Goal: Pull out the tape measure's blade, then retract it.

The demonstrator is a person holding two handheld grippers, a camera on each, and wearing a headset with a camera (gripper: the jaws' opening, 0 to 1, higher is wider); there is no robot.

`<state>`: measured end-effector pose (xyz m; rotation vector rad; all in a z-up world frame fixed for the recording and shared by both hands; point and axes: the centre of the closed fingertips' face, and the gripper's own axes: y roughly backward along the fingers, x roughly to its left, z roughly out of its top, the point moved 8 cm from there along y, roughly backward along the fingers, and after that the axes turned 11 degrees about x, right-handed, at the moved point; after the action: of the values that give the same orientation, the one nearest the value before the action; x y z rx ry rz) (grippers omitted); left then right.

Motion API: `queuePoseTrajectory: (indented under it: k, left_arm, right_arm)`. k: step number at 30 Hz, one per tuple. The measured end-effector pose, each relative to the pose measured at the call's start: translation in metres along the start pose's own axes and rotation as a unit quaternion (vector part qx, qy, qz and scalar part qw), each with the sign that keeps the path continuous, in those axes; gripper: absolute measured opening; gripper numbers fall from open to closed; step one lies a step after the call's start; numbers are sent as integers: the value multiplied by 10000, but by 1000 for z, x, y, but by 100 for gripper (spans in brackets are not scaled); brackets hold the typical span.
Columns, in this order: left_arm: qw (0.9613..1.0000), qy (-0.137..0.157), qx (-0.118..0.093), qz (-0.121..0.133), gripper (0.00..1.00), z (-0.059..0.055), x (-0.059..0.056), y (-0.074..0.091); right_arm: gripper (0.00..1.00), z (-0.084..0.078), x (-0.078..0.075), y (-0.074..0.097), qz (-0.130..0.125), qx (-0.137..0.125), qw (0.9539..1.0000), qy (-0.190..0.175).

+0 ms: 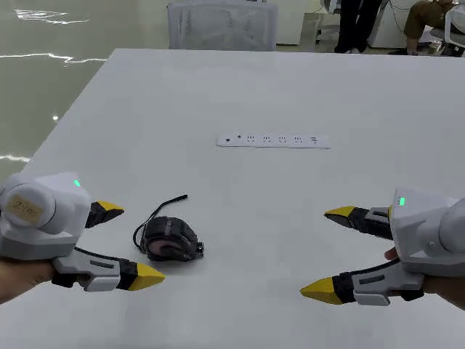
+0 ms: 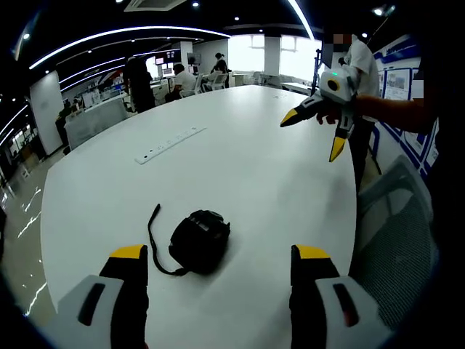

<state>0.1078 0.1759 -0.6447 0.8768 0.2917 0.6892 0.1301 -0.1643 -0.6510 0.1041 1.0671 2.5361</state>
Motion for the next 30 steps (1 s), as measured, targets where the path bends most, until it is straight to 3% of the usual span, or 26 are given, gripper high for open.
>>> queuePoseTrajectory:
  k: [20, 23, 30]
  left_arm:
    - [9979, -467, 424, -119, 70, -8, 26, -15]
    - [9973, -557, 466, -128, 69, -7, 25, -17]
    - [9950, -787, 599, -157, 66, -5, 34, -27]
  right_arm:
    - [70, 15, -12, -31, 292, 64, 9983, 507]
    - [69, 17, -13, -35, 335, 37, 9980, 544]
    - [66, 21, -18, -49, 425, 57, 9967, 683]
